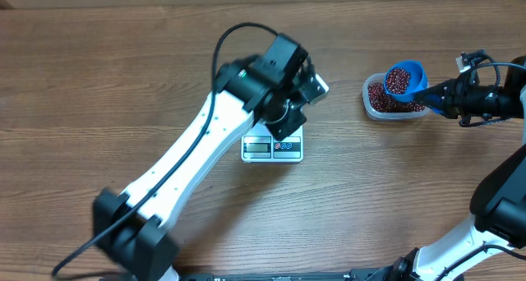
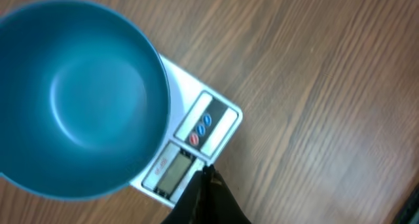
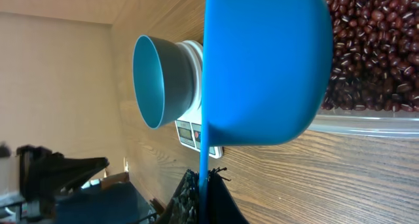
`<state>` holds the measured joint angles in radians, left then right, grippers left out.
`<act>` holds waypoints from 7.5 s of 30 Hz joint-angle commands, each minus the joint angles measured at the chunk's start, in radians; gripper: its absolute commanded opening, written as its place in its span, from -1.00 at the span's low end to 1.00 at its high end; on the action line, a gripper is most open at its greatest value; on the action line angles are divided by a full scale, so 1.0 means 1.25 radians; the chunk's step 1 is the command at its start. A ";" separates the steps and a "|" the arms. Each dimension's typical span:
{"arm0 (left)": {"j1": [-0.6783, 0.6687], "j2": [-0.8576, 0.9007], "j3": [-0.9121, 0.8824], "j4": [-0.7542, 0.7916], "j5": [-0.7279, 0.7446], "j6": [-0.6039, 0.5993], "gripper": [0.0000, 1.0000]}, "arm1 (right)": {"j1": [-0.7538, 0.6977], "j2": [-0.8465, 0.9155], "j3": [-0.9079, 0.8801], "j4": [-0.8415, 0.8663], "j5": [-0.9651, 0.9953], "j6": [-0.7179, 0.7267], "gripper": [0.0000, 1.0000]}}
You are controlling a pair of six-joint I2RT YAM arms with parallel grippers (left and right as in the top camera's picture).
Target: Scoop item into bowl and weigh 150g on scale
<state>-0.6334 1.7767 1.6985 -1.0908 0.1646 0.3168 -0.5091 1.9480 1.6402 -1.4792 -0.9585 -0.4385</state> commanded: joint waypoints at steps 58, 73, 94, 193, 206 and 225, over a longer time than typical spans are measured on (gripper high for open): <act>0.020 -0.009 -0.526 0.583 0.010 0.052 -0.93 | -0.002 0.002 0.002 0.012 0.000 -0.007 -0.93; 0.022 -0.008 -0.541 0.599 0.007 0.064 -0.92 | -0.002 0.002 0.002 0.012 0.000 -0.007 -0.93; 0.032 -0.008 -0.541 0.608 0.007 0.085 -0.91 | -0.002 0.002 0.002 0.012 0.000 -0.007 -0.93; 0.032 0.050 -0.567 0.673 -0.011 0.085 -0.92 | -0.002 0.002 0.002 0.012 0.006 -0.007 -0.93; 0.032 0.066 -0.567 0.676 -0.011 0.085 -0.92 | -0.002 0.002 0.002 0.012 0.006 -0.007 -0.93; 0.030 -0.025 -0.560 0.662 -0.011 0.085 -0.92 | -0.002 0.002 0.002 0.012 0.012 -0.006 -0.93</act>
<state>-0.5995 1.7985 1.0000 -0.2554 0.1524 0.4004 -0.5091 1.9480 1.6398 -1.4666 -0.9344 -0.4381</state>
